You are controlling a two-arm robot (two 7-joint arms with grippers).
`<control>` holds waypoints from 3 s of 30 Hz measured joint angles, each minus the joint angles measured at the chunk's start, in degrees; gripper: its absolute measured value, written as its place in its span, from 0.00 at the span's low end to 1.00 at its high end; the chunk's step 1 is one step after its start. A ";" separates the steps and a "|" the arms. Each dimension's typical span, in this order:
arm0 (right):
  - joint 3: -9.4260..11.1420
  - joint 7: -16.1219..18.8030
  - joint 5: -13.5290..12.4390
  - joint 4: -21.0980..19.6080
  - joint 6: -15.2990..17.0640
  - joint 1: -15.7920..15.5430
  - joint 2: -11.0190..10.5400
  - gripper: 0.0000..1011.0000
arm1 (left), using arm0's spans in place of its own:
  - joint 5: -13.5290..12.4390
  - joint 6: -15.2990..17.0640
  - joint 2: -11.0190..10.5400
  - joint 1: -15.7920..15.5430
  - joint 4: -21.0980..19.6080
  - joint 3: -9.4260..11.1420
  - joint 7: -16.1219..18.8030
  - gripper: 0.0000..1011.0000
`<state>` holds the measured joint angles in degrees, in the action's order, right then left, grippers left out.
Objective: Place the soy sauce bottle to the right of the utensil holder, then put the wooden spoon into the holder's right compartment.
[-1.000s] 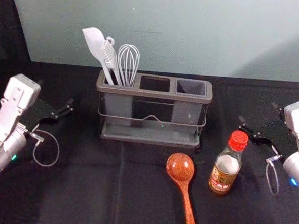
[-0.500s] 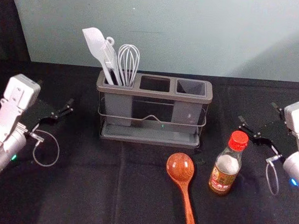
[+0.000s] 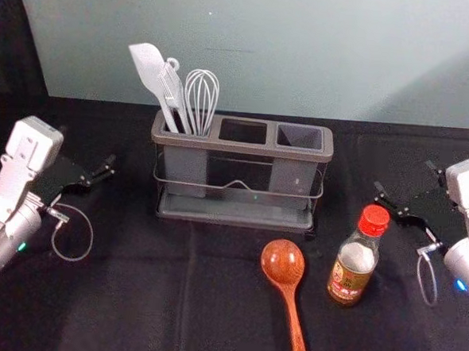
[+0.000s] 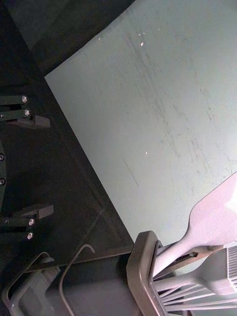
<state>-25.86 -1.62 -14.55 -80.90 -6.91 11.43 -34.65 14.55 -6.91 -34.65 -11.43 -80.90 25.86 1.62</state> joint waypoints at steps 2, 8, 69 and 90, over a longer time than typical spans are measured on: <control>0.00 0.00 0.00 0.00 0.00 0.00 0.00 0.99 | 0.00 0.00 0.00 0.00 0.00 0.00 0.00 0.99; 0.00 0.00 0.00 0.00 0.00 0.00 0.00 0.99 | 0.00 0.00 0.00 0.00 0.00 0.00 0.00 0.99; 1.67 1.27 0.96 -4.04 0.72 -2.97 -1.34 0.99 | 0.00 0.00 0.00 0.00 0.00 0.00 0.00 0.99; 15.16 11.55 -10.23 -22.23 -1.24 -23.74 -15.83 0.99 | 0.00 0.00 0.00 0.00 0.00 0.00 0.00 0.99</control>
<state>-10.71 9.93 -24.78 -103.13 -8.15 -12.30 -50.48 14.55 -6.91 -34.64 -11.43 -80.90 25.86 1.62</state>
